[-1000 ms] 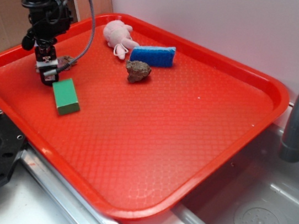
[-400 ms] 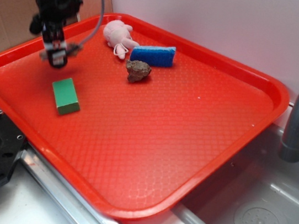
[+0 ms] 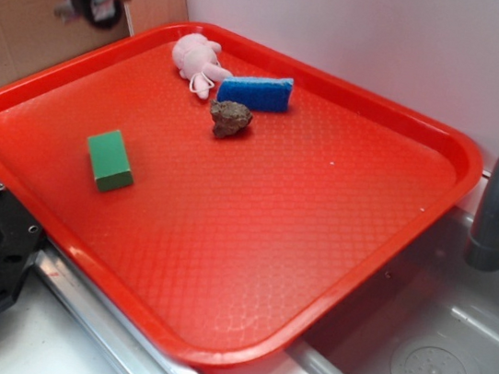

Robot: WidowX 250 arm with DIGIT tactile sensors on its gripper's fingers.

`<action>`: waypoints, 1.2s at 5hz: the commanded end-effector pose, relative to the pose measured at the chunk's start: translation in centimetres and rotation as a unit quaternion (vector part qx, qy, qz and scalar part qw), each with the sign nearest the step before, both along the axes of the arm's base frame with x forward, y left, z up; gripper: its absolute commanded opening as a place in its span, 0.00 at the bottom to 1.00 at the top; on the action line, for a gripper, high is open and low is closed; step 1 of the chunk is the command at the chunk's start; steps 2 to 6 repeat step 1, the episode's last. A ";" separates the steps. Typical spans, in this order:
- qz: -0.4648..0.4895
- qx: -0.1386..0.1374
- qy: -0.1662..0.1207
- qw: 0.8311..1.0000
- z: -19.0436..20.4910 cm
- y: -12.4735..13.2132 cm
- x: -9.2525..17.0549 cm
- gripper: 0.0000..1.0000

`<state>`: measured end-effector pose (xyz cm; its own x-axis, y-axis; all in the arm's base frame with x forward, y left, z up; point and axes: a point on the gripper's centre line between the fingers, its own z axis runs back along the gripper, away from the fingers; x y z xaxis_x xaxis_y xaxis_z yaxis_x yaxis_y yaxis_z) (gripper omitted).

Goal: Grab the wood chip.

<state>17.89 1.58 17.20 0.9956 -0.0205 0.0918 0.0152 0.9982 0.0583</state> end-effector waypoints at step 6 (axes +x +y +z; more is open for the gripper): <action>0.092 0.018 0.025 0.995 5.7 -0.8 1.3 0.00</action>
